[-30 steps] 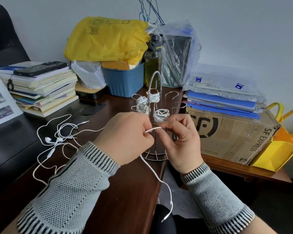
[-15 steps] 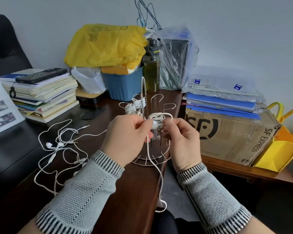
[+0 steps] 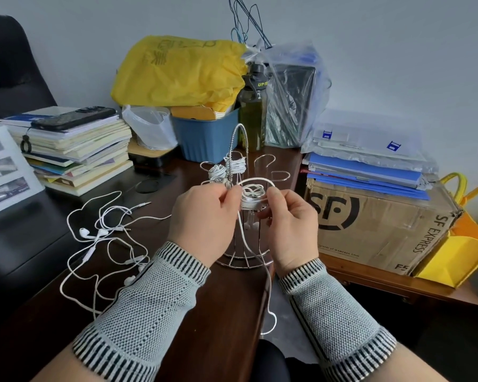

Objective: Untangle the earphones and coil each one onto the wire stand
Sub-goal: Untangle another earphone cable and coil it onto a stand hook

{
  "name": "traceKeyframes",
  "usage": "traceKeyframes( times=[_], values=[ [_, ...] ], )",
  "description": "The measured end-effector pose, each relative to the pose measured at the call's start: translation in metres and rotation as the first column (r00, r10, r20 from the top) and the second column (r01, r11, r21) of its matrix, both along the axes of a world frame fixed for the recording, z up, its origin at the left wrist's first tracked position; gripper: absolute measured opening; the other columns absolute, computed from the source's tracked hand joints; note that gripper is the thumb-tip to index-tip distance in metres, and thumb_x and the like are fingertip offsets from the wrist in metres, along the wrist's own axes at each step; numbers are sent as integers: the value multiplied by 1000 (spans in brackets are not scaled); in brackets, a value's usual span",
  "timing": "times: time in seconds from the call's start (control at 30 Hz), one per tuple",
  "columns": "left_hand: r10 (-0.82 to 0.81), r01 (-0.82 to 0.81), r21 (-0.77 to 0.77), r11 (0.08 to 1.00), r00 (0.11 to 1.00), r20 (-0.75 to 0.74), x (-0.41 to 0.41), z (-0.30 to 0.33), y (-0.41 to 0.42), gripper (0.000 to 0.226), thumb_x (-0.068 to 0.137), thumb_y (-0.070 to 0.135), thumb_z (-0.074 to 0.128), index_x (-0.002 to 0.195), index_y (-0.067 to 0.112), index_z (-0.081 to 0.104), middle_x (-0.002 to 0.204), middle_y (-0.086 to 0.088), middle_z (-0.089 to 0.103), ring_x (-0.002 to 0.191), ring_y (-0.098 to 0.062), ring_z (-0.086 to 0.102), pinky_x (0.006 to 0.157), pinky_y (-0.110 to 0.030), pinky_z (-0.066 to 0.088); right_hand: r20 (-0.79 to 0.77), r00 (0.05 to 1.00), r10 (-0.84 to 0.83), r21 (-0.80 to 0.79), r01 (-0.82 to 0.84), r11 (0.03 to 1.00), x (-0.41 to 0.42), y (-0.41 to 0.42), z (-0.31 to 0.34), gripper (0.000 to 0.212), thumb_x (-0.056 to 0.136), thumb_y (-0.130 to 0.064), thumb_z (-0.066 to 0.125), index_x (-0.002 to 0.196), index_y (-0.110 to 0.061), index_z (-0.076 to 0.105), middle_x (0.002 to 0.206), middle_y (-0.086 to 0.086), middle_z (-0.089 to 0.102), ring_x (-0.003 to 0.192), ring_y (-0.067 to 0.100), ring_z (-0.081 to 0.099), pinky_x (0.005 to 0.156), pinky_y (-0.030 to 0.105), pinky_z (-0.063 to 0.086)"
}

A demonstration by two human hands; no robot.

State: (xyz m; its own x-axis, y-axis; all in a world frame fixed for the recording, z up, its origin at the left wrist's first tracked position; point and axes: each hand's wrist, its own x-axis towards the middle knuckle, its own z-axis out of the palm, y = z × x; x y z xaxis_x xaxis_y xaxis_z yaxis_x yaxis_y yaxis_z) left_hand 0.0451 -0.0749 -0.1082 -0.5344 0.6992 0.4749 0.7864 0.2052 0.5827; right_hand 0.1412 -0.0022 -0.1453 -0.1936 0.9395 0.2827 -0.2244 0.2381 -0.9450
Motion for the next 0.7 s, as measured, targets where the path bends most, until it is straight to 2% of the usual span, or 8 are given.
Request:
traceKeyframes(
  times=[0.13,0.2,0.37,0.4,0.47,0.5,0.6,0.7],
  values=[
    [1,-2,7,1000,1000,14,0,-1,1,56,93,49,39,63,9,65,56,-4,63,59,-21,62,66,-40,52,-23,999,-28,-29,27,999,-1,0,3,37,92,-24,59,56,-19,61,58,1,60,59,16,54,61,39,48],
    [11,-11,13,1000,1000,11,0,-2,3,57,93,49,39,61,9,64,55,-4,63,59,-22,62,66,-41,52,-28,999,-29,-57,28,998,-1,1,4,40,91,-24,61,51,-18,61,56,3,60,57,16,54,59,36,47],
    [29,-29,29,999,1000,13,1,-2,4,58,96,47,42,58,9,64,51,-4,61,55,-21,61,64,-40,53,-11,1000,-16,-125,15,992,-4,2,11,37,85,-27,64,55,-7,61,55,14,52,50,27,50,56,57,52],
    [29,-29,32,999,1000,10,1,-2,4,58,96,46,42,58,9,64,51,-4,60,55,-21,61,63,-40,53,-1,1000,-20,-134,19,991,-3,3,12,38,86,-26,65,54,-5,60,54,15,51,47,26,49,50,54,54],
    [23,-23,35,999,1000,14,1,-3,4,56,97,42,42,59,8,66,51,-5,61,54,-22,60,62,-41,53,5,999,-36,-143,37,989,-3,5,15,39,86,-21,65,52,-5,58,54,14,51,42,19,49,42,32,50],
    [19,-20,36,999,1000,20,0,-4,5,53,96,39,44,60,7,67,52,-7,61,53,-24,60,61,-41,53,18,999,-46,-136,48,989,-2,6,15,40,86,-21,66,49,-8,59,53,13,53,43,17,49,45,26,47],
    [19,-21,40,999,999,44,-3,-6,4,44,90,29,53,58,3,67,50,-13,60,52,-28,59,57,-43,52,63,996,-59,-127,67,990,-4,11,14,41,81,-25,69,42,-15,61,53,9,56,52,20,49,57,35,44],
    [24,-26,35,999,998,52,-3,-7,5,43,84,25,58,50,0,59,49,-17,57,53,-31,57,56,-43,51,71,996,-50,-170,62,983,-7,14,13,38,79,-26,71,42,-20,64,54,7,57,56,21,51,61,37,46]
  ],
)
